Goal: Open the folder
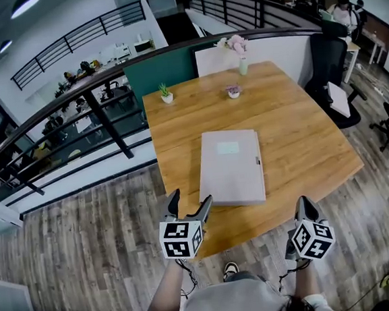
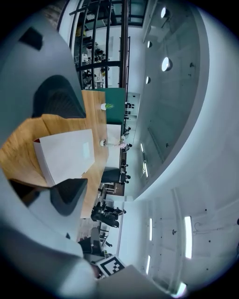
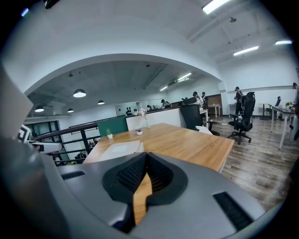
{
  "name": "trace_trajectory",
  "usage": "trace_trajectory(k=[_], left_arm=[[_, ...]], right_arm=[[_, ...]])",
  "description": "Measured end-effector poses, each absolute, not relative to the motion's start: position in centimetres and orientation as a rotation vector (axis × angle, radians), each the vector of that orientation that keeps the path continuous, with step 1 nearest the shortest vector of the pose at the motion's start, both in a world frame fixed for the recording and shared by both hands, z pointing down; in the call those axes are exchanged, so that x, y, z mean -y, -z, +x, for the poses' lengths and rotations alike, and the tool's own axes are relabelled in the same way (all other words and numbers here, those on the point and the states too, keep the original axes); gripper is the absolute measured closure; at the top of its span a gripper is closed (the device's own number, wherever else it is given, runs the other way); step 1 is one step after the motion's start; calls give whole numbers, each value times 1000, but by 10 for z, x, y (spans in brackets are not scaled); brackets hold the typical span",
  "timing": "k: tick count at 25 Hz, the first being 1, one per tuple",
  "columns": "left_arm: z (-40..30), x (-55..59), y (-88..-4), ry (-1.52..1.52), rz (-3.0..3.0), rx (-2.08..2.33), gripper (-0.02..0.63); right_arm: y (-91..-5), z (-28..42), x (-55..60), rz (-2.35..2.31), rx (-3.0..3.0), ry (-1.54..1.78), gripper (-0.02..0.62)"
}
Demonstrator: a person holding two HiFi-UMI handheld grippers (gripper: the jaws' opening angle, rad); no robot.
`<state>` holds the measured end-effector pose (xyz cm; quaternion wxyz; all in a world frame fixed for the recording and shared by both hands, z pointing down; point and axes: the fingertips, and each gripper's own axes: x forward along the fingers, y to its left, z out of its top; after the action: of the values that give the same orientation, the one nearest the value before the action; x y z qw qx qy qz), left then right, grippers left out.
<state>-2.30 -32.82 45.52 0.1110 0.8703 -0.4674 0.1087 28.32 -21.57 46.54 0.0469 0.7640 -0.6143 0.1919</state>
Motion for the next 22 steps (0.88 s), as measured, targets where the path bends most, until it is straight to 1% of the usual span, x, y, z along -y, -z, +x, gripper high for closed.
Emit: trace_trajectory(k=[10,13,22], left_arm=[[10,370,-468,-411,2611,1253,193],[24,373,-472,-437,2632,1161,192],[88,371,-494,-526,2721,902,186]], right_arm=[[-458,304,260,2371,1839,-580,594],[-458,304,251,2401,1810,-593,594],[-473,339,205,2522,1599,-648,594]])
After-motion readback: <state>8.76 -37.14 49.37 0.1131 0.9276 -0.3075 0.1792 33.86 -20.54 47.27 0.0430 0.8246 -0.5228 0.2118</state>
